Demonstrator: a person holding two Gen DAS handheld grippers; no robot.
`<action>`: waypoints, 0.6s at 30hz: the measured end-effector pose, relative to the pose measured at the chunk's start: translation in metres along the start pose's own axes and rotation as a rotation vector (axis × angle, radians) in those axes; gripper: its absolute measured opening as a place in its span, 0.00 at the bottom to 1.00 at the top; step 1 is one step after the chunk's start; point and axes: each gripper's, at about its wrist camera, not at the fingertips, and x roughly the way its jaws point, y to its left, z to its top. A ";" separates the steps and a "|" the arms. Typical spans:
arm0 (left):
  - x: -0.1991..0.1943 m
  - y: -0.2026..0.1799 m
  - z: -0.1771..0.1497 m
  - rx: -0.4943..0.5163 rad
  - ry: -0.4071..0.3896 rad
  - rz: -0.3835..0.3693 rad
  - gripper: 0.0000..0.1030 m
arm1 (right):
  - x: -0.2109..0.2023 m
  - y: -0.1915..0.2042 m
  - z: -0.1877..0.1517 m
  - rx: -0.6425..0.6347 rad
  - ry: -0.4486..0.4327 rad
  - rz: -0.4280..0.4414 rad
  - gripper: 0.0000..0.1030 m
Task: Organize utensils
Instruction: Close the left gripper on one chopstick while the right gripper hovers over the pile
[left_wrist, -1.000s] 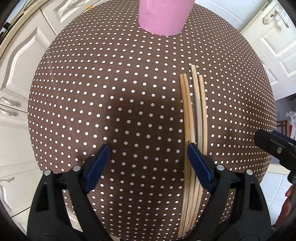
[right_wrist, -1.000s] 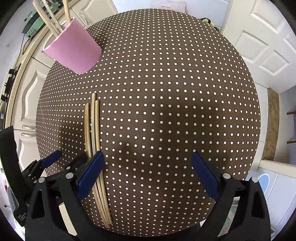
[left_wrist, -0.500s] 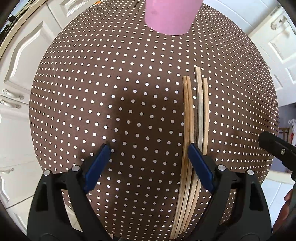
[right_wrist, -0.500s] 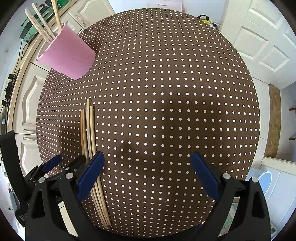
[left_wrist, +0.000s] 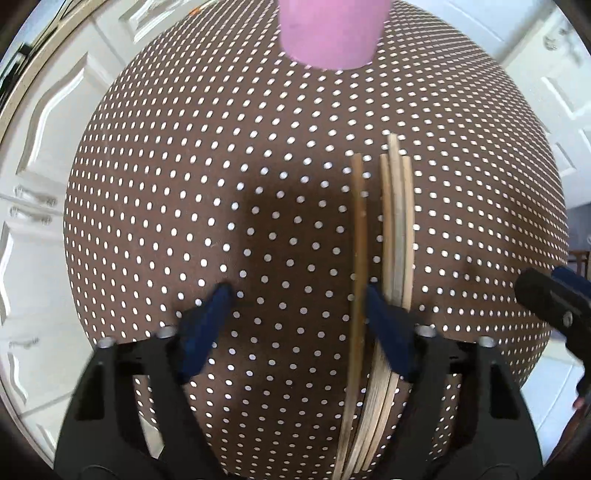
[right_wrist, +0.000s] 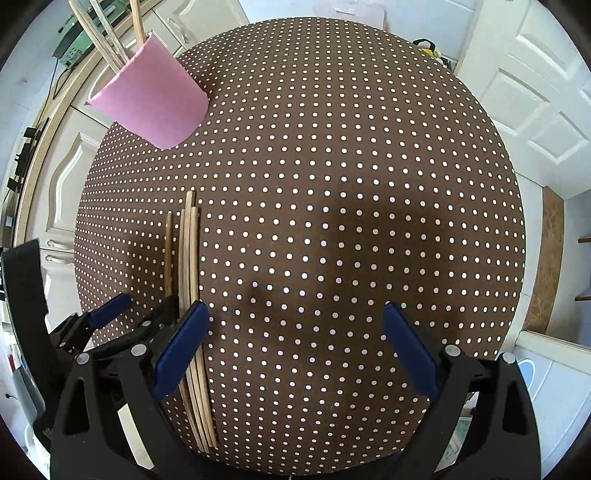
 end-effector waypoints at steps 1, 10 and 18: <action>-0.003 -0.001 -0.001 0.022 -0.020 -0.003 0.45 | 0.000 0.000 0.001 -0.006 0.002 0.006 0.89; -0.009 0.028 0.000 -0.035 -0.034 -0.087 0.06 | 0.008 0.042 -0.006 -0.198 -0.024 -0.029 0.81; -0.007 0.046 -0.003 -0.056 -0.061 -0.140 0.06 | 0.036 0.055 -0.006 -0.206 0.051 -0.027 0.57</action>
